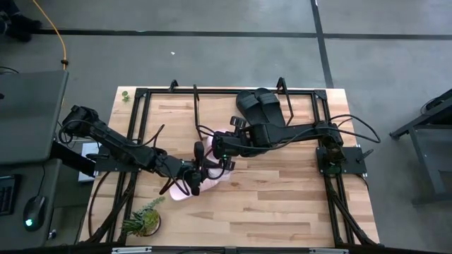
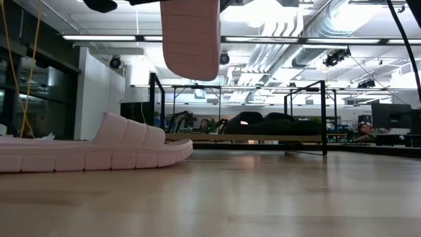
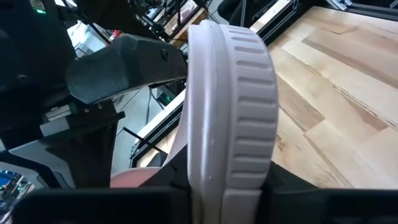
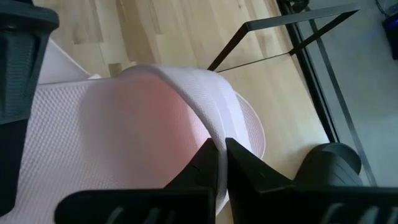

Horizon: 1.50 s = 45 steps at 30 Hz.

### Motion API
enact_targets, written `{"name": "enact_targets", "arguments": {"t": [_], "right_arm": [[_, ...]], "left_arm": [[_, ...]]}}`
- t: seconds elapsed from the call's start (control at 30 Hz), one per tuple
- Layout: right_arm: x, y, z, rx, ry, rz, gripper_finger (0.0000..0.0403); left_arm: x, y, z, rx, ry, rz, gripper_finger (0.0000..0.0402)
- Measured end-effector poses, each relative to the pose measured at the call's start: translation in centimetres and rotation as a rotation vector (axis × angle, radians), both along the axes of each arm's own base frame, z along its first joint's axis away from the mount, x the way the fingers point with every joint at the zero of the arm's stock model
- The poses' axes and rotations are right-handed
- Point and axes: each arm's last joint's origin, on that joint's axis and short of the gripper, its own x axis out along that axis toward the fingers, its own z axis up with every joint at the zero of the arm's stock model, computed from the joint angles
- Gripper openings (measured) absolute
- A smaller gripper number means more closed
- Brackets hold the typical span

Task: Pick and place slides into the shelf
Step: Put the right pink slide on the shelf

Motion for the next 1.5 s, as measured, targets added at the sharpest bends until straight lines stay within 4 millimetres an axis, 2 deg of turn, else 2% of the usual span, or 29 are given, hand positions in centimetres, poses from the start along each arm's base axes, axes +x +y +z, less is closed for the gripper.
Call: {"name": "enact_targets", "arguments": {"t": [0.2,0.4,0.6,0.77,0.93,1.03,1.17,1.37,1.5], "right_arm": [[0.1,-0.3,-0.1,0.059,0.007,0.022,0.0037],[0.1,-0.5,0.0,0.045,0.006,0.021,0.0091],[0.1,-0.6,0.3,-0.015,-0.001,0.008,0.0125],[-0.1,-0.8,2.0,-0.077,-0.048,0.004,0.013],[-0.8,-1.0,4.7,-0.106,-0.123,-0.014,0.013],[-1.1,-1.1,5.6,-0.111,-0.153,-0.007,0.013],[-1.4,-1.1,5.8,-0.126,-0.136,0.008,0.013],[-1.7,-0.9,5.5,-0.046,-0.106,0.023,0.013],[-1.9,0.2,5.4,0.003,-0.093,0.082,0.013]], "left_arm": [[0.0,0.0,0.0,-0.012,0.0,0.002,0.0056],[0.0,0.1,-0.3,-0.011,0.018,0.01,0.0098],[-0.1,0.1,-0.3,-0.015,0.022,0.013,0.0066],[-0.2,0.3,-0.5,0.011,0.036,0.073,0.0053],[-0.4,0.4,-0.9,0.1,0.1,0.104,0.0078],[-0.5,0.5,-1.2,0.133,0.132,0.112,0.0077],[-0.5,0.5,-1.2,0.16,0.146,0.101,0.0052],[-0.5,0.5,-1.2,0.217,0.163,0.076,0.0052],[-0.2,0.4,-1.9,0.264,0.198,0.068,0.0061]]}}
